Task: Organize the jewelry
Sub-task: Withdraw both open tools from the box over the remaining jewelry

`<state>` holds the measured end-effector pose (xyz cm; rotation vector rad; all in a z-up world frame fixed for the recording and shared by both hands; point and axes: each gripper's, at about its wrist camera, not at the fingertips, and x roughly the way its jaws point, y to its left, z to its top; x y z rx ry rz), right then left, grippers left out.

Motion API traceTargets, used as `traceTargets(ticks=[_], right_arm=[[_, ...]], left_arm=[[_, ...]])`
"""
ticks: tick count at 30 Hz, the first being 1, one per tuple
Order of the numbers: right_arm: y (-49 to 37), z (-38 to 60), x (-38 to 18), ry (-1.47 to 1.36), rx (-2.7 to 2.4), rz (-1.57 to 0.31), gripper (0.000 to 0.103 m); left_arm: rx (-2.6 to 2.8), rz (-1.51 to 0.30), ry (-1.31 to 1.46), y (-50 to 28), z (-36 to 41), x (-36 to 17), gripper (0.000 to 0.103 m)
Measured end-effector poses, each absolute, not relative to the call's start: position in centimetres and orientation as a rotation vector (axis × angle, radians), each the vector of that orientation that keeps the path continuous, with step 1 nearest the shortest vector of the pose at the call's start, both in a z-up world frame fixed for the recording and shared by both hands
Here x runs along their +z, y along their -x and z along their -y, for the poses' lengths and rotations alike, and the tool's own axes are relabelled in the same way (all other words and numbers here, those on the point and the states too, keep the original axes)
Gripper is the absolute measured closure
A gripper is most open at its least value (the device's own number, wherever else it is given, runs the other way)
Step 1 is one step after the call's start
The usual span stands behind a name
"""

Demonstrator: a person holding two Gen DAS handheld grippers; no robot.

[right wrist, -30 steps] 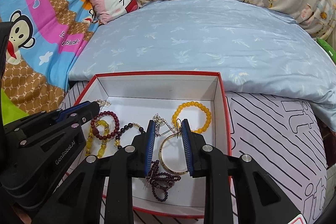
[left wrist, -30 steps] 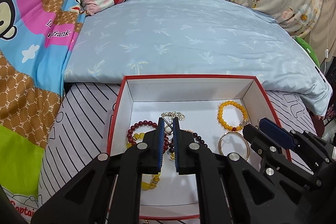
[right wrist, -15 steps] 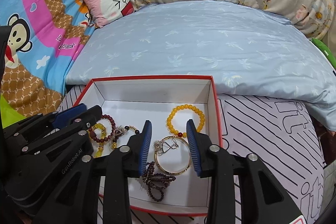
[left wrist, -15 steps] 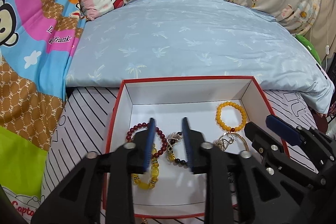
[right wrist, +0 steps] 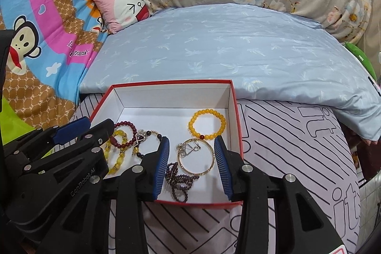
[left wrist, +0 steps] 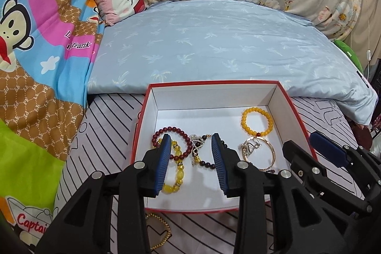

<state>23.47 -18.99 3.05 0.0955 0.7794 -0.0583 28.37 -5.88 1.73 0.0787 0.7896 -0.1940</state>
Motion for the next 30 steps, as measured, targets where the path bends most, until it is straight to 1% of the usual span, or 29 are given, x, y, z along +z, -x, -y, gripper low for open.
traceTargets(ticks=[12, 14, 16, 18, 24, 30], right_arm=[[-18.7, 17.9, 5.0, -0.085, -0.069, -0.754, 0.064], [-17.6, 17.8, 5.0, -0.087, -0.066, -0.755, 0.060], [-16.8, 17.9, 4.9, -0.090, -0.069, -0.753, 0.052], [-15.6, 17.9, 4.7, -0.102, -0.062, -0.754, 0.049], [-12.6, 17.2, 3.0, -0.091, -0.069, -0.778, 0.049], [-9.7, 17.3, -0.2, -0.128, -0.069, -0.843, 0.049]], left_arm=[[-0.208, -0.766, -0.069, -23.7, 4.9, 3.4, 0.070], [-0.211, -0.765, -0.066, -22.9, 4.6, 3.5, 0.070], [-0.214, -0.770, -0.060, -22.1, 4.2, 3.4, 0.069], [-0.219, -0.779, -0.066, -21.2, 3.9, 2.9, 0.067], [-0.221, -0.804, -0.069, -18.8, 2.6, 1.4, 0.065], [-0.174, -0.839, -0.035, -16.8, -0.3, -0.7, 0.063]])
